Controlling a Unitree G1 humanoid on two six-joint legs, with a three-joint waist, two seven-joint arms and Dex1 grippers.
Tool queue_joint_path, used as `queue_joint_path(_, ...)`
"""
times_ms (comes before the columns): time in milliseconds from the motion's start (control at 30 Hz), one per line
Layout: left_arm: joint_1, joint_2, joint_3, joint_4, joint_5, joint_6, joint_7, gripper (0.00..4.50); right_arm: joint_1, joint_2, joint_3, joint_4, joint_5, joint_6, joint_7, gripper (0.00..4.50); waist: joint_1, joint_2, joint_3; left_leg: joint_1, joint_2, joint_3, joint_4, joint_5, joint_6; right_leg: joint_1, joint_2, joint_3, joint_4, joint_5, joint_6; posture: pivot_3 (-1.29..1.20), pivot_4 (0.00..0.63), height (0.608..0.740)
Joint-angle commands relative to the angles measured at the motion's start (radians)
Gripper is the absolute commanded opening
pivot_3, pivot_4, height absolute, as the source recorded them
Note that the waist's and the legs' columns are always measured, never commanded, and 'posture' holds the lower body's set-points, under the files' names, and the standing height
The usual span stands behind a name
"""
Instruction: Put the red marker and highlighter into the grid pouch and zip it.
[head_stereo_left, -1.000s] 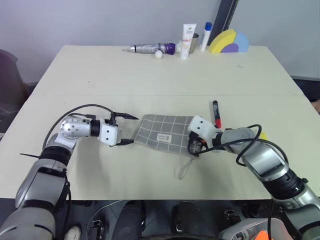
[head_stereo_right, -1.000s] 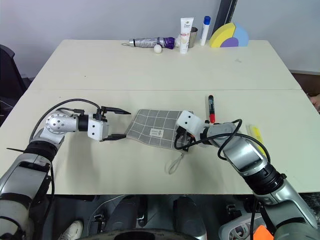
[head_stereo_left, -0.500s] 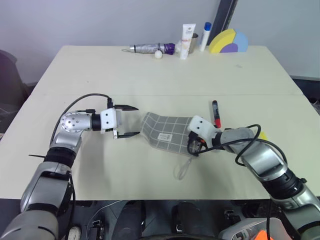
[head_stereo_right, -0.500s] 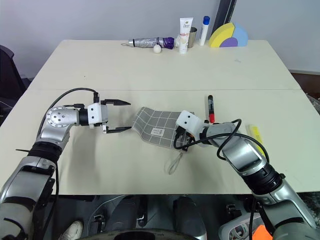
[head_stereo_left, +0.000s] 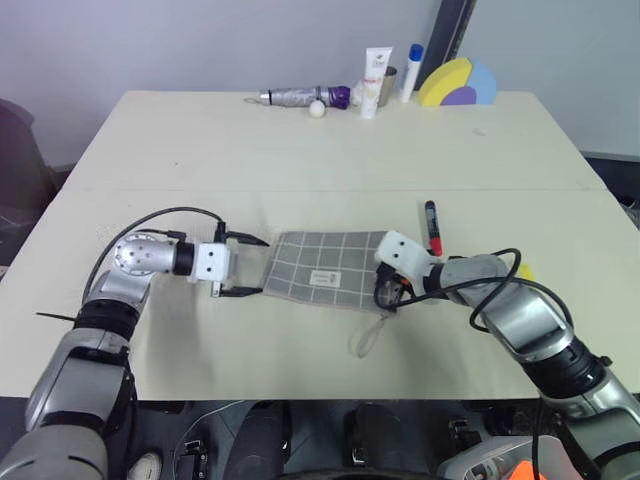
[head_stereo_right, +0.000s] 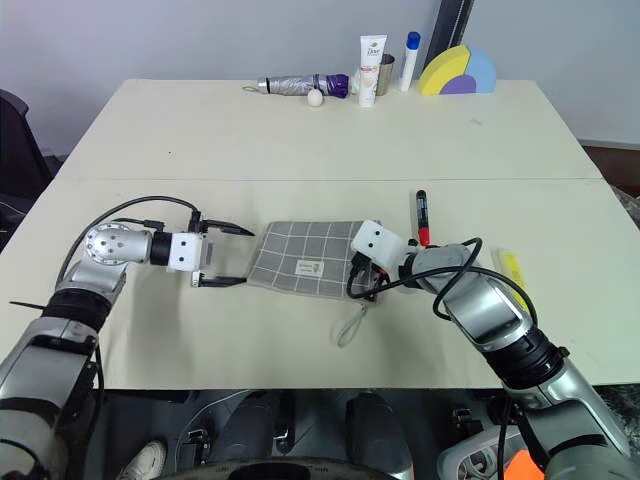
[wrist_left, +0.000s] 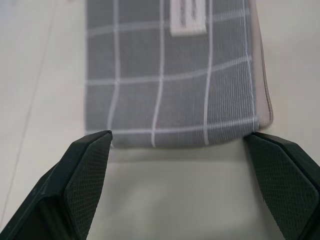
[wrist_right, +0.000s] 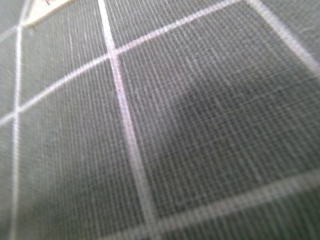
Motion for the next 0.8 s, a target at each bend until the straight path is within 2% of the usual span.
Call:
queue_joint_path(33,-0.051,0.027,0.007,0.025,0.017,-0.037,-0.013,4.50,-0.001,0.010,0.002,-0.003,-0.005,-0.005,0.005,0.03,0.000,0.000,0.000,0.000,0.000,0.000,0.000,0.000,0.000,0.000,0.000,0.000,0.000,0.000,0.000,0.00,0.150,0.740)
queue_joint_path(233,-0.104,0.050,-0.021,0.090,0.089,-0.155,-0.006,4.50,0.001,0.015,0.002,-0.004,-0.005,-0.003,0.001,0.03,-0.001,0.000,0.000,0.000,0.000,0.000,0.000,0.000,0.000,0.000,0.000,0.000,0.000,0.000,0.000,0.00,0.150,0.740)
queue_joint_path(533,-0.097,0.019,-0.116,0.145,0.249,-0.387,0.099,4.50,0.002,0.022,0.003,-0.005,-0.005,-0.001,-0.002,0.03,0.002,0.000,0.000,0.000,0.000,0.001,0.000,0.000,0.001,0.000,0.000,0.000,0.000,0.000,0.000,0.00,0.150,0.740)
queue_joint_path(733,-0.131,-0.027,-0.139,0.187,0.325,-0.431,0.233,4.50,0.001,0.023,0.005,-0.009,-0.005,0.002,-0.003,0.03,0.009,0.001,0.000,0.000,-0.001,0.001,0.001,-0.001,0.002,0.001,-0.001,0.000,0.000,0.000,0.000,0.00,0.150,0.740)
queue_joint_path(800,-0.132,-0.044,-0.139,0.203,0.310,-0.432,0.250,4.50,0.001,0.023,0.005,-0.011,-0.005,0.004,-0.003,0.03,0.010,0.001,0.000,0.000,-0.001,0.001,0.001,-0.001,0.002,0.002,-0.001,0.000,0.000,0.000,0.000,0.00,0.150,0.740)
